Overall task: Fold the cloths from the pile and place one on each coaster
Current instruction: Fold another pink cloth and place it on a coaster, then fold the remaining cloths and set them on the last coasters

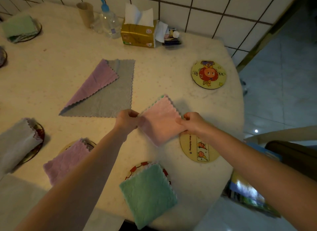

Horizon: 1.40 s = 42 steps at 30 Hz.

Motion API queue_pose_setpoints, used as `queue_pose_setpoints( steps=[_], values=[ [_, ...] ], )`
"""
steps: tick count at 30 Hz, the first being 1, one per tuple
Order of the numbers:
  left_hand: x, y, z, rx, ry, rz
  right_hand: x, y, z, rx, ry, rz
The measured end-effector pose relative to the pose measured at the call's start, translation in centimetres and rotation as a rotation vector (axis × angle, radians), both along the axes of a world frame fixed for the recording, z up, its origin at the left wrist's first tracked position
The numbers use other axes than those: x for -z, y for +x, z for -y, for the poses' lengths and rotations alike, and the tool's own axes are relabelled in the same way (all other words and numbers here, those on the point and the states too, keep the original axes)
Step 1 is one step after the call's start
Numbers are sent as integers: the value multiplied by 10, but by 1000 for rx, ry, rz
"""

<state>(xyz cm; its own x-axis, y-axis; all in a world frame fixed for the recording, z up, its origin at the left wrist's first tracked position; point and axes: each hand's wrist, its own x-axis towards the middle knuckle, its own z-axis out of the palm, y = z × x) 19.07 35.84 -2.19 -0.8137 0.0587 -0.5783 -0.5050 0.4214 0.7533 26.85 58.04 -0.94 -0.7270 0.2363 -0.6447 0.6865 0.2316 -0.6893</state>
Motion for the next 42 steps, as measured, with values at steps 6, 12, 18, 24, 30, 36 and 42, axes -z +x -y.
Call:
queue_pose_setpoints(
  steps=[6, 12, 18, 24, 30, 36, 42],
  values=[
    [-21, 13, -66, 11, 204, 98, -17, 52, -57, 265, -99, -90],
    [-6, 51, -101, 45, 253, 245, 5, 107, -90, 370, -17, -87],
    [17, 76, -113, 41, 192, 248, 37, 124, -97, 234, 339, -78],
    [32, 75, -112, 37, 14, 87, 48, 132, -100, 233, 376, -121],
    [34, 69, -91, 46, -83, -8, 46, 133, -105, 109, 493, -79],
    [19, 56, -59, 103, -82, -75, 17, 110, -85, -92, 777, -222],
    [9, 29, -4, 414, -392, -329, 5, 56, -19, -346, 694, -368]
  ],
)
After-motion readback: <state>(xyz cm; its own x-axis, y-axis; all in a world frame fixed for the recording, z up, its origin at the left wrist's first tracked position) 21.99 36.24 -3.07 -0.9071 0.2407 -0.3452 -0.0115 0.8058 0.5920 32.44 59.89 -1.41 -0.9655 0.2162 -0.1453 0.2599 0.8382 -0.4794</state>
